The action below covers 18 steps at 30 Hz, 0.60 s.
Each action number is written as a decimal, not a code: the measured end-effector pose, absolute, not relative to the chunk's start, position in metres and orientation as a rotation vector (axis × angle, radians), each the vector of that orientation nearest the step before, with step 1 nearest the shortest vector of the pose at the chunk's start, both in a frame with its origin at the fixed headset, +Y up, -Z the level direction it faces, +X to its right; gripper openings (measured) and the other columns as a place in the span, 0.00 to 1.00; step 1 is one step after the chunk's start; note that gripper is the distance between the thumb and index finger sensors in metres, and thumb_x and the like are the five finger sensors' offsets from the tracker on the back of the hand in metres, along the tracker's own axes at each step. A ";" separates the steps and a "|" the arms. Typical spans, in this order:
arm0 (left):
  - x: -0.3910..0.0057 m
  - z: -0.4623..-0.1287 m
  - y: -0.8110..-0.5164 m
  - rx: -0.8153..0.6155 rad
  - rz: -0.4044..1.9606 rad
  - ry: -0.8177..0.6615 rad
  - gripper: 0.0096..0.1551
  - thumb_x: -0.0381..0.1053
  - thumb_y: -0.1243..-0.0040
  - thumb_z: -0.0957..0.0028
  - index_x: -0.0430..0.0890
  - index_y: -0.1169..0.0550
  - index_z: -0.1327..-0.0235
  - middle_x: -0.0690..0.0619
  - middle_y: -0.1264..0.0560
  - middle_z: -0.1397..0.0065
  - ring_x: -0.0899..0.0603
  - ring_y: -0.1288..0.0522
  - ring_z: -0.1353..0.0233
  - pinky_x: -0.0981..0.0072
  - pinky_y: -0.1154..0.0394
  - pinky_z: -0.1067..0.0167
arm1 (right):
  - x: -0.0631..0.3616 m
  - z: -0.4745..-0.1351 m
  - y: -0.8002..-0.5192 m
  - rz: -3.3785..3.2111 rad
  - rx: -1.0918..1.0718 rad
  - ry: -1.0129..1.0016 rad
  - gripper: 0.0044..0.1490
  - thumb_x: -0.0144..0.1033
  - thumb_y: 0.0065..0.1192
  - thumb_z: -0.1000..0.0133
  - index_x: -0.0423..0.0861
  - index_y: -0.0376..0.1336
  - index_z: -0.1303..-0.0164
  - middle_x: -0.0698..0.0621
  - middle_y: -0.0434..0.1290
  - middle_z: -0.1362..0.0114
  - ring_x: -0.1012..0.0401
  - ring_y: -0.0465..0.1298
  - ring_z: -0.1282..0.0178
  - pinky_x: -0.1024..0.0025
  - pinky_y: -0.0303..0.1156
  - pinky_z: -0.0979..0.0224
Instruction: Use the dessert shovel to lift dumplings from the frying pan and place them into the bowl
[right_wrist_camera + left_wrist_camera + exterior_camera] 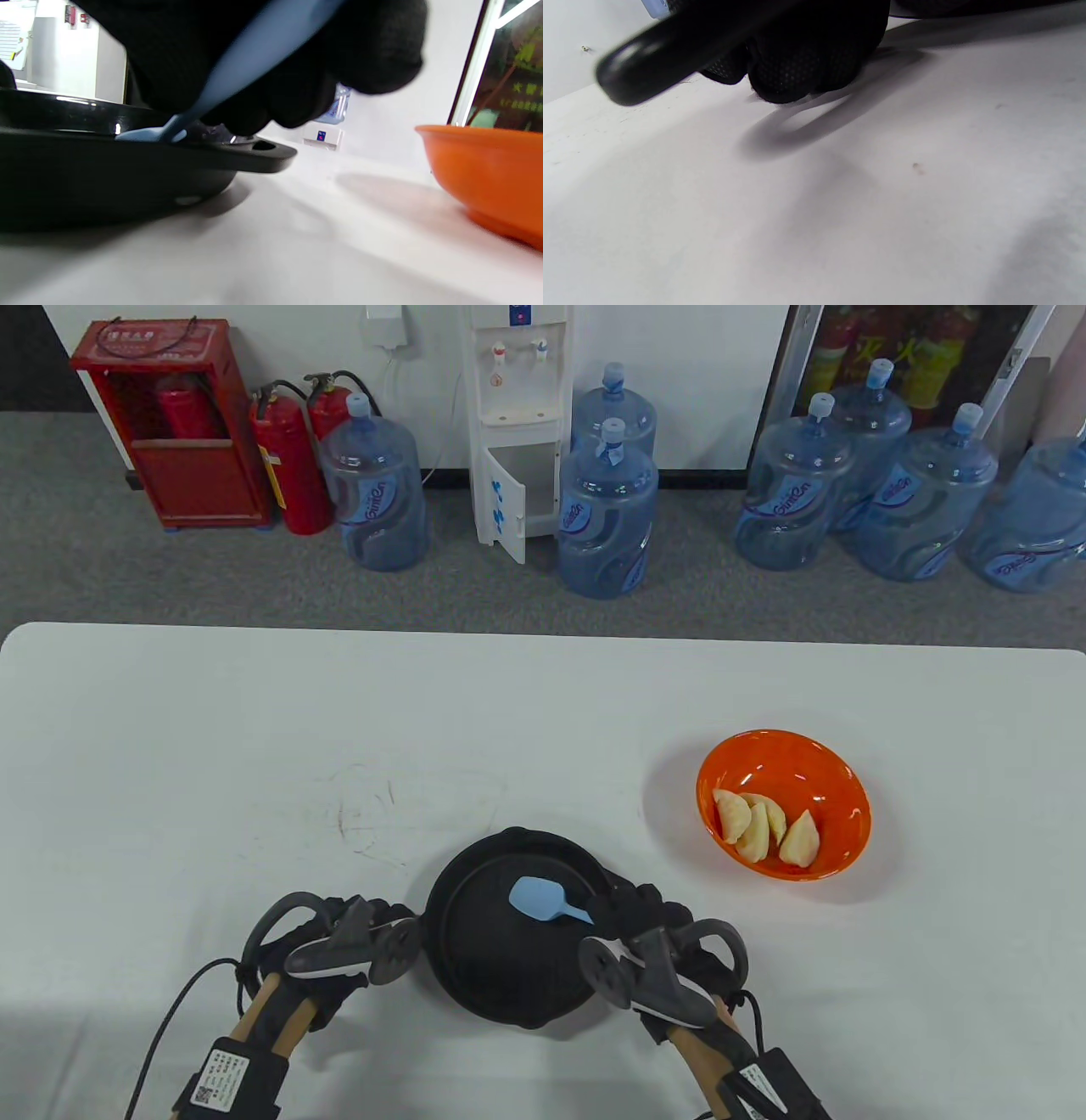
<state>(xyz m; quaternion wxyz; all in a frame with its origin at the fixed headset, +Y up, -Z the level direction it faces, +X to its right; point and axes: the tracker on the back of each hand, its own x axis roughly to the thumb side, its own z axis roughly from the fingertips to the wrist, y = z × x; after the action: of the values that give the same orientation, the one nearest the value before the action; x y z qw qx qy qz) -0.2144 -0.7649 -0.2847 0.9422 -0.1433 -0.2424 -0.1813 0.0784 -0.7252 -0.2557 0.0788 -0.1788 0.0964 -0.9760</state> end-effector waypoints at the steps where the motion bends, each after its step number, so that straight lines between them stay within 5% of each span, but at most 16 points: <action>1: -0.214 -0.285 -0.765 -0.292 -0.371 -0.494 0.31 0.62 0.59 0.40 0.55 0.34 0.24 0.60 0.24 0.34 0.50 0.17 0.40 0.45 0.25 0.25 | 0.077 -0.255 -0.726 -2.913 -0.540 0.303 0.23 0.47 0.69 0.38 0.55 0.73 0.33 0.52 0.80 0.32 0.56 0.81 0.41 0.62 0.81 0.46; 18: -0.214 -0.284 -0.765 -0.286 -0.365 -0.491 0.31 0.62 0.58 0.40 0.55 0.34 0.24 0.60 0.24 0.34 0.50 0.18 0.40 0.45 0.26 0.25 | 0.057 -0.258 -0.740 -2.912 -0.539 0.254 0.23 0.49 0.71 0.39 0.55 0.74 0.35 0.53 0.81 0.34 0.56 0.80 0.46 0.62 0.78 0.46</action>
<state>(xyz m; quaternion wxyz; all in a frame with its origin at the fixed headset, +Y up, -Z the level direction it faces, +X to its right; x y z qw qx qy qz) -0.2143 -0.7652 -0.2836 0.9436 -0.1401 -0.2408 -0.1789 0.0566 -0.7404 -0.2575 0.0845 -0.1805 0.0850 -0.9762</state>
